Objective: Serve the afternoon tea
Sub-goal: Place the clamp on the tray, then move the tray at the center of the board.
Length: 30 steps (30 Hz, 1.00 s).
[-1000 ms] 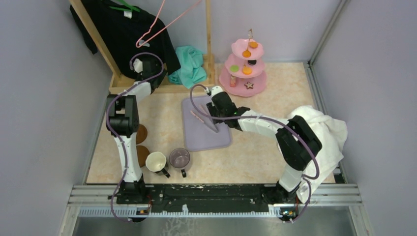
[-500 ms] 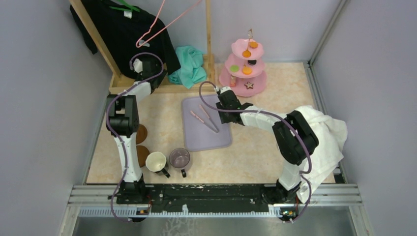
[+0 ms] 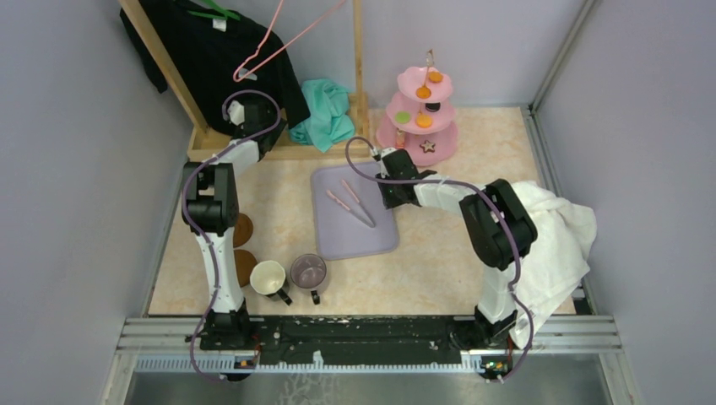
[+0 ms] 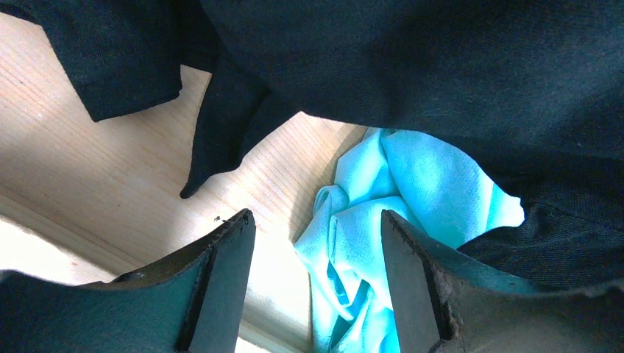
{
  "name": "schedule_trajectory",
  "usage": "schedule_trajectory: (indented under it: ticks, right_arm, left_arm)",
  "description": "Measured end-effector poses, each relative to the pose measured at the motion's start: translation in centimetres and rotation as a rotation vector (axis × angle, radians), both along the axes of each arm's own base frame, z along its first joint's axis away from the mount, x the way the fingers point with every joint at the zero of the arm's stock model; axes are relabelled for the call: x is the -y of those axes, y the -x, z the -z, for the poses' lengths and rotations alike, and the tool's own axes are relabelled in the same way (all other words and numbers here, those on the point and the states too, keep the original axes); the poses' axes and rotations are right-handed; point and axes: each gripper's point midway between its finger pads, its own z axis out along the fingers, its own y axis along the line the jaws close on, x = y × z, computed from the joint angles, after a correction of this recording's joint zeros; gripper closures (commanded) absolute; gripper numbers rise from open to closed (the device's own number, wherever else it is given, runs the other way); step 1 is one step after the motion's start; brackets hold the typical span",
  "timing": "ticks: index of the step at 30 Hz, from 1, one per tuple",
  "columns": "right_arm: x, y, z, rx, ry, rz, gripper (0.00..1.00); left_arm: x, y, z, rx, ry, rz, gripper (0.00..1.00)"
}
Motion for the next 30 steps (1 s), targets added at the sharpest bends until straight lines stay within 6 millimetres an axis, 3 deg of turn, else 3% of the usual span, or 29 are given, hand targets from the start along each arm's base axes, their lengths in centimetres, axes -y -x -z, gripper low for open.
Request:
schedule_trajectory:
  ticks: [10, 19, 30]
  right_arm:
    - [-1.0, -1.5, -0.1, 0.016, -0.012, -0.180, 0.92]
    - [-3.3, -3.6, -0.3, 0.084, -0.015, -0.338, 0.97]
    - [-10.4, -9.7, -0.9, 0.224, -0.011, -0.480, 1.00]
  left_arm:
    - [-0.3, 0.2, 0.0, 0.001, 0.000, -0.005, 0.31]
    - [-0.7, 0.5, -1.4, 0.020, 0.001, -0.010, 0.31]
    - [-1.1, 1.0, -1.6, 0.019, 0.002, -0.017, 0.31]
